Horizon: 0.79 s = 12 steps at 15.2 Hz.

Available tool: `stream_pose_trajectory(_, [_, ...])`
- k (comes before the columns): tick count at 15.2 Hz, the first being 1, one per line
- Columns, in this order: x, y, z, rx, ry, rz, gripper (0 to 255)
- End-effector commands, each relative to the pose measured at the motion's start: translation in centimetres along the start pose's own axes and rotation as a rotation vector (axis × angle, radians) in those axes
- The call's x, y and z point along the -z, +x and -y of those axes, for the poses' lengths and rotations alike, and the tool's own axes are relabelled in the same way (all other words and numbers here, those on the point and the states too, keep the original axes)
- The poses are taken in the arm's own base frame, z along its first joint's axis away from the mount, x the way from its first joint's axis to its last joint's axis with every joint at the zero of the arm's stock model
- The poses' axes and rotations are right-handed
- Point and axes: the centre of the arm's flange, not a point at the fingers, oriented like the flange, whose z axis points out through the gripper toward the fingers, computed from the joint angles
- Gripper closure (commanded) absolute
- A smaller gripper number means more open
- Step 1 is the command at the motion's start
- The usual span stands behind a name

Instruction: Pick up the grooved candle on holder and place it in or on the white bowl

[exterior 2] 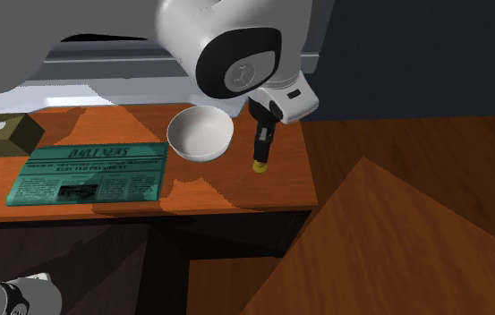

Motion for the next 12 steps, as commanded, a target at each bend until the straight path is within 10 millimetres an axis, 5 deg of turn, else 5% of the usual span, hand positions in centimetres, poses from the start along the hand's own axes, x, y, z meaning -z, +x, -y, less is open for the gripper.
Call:
stream_pose_trajectory(1, [-0.3,0.6,1.3,-0.005,0.003,-0.002,0])
stream_pose_trajectory(8, [-4.3,0.6,1.4,-0.005,0.003,-0.002,0])
stream_pose_trajectory(12, [-4.3,0.6,1.4,-0.005,0.003,-0.002,0])
